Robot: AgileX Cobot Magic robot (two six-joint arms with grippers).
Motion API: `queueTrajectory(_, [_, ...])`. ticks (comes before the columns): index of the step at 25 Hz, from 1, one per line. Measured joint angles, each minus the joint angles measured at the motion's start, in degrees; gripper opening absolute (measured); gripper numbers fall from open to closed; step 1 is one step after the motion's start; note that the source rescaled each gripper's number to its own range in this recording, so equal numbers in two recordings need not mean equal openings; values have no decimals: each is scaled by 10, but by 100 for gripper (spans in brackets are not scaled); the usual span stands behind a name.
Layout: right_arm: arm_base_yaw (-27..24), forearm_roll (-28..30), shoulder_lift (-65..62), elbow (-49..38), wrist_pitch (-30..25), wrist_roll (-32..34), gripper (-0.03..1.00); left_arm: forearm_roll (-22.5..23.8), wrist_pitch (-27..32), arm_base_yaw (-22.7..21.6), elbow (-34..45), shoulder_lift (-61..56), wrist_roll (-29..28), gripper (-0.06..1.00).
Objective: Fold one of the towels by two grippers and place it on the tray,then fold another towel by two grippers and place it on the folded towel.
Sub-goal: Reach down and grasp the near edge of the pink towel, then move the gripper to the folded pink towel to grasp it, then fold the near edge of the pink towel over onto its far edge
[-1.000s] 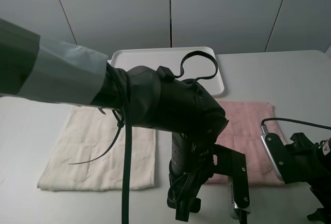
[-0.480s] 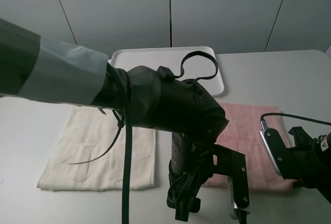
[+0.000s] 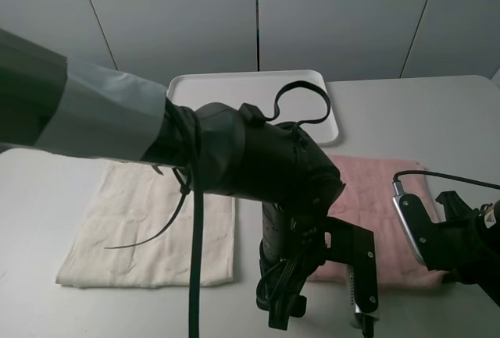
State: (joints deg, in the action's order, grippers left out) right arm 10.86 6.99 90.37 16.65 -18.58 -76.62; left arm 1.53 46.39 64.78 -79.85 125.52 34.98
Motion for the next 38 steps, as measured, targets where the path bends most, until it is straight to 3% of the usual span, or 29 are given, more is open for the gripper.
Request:
queueTrajectory(14, [0,-6,0,0,0,0,1,4,-1,2,-3,4,2,98])
queueTrajectory(17, [0,-9,0,0,0,0,1,4,-6,2,-3,4,-4,94])
queueTrajectory(23, [0,-20,0,0,1,0,1,11,-32,2,-3,6,-14,54])
queueTrajectory(26, [0,-23,0,0,1,0,1,16,-44,2,-3,6,-36,40])
queueTrajectory(32, [0,-46,0,0,3,0,1,63,-55,2,-3,6,-82,3])
queueTrajectory(38, [0,-127,-17,-6,67,26,0,69,-54,3,-3,6,-91,0])
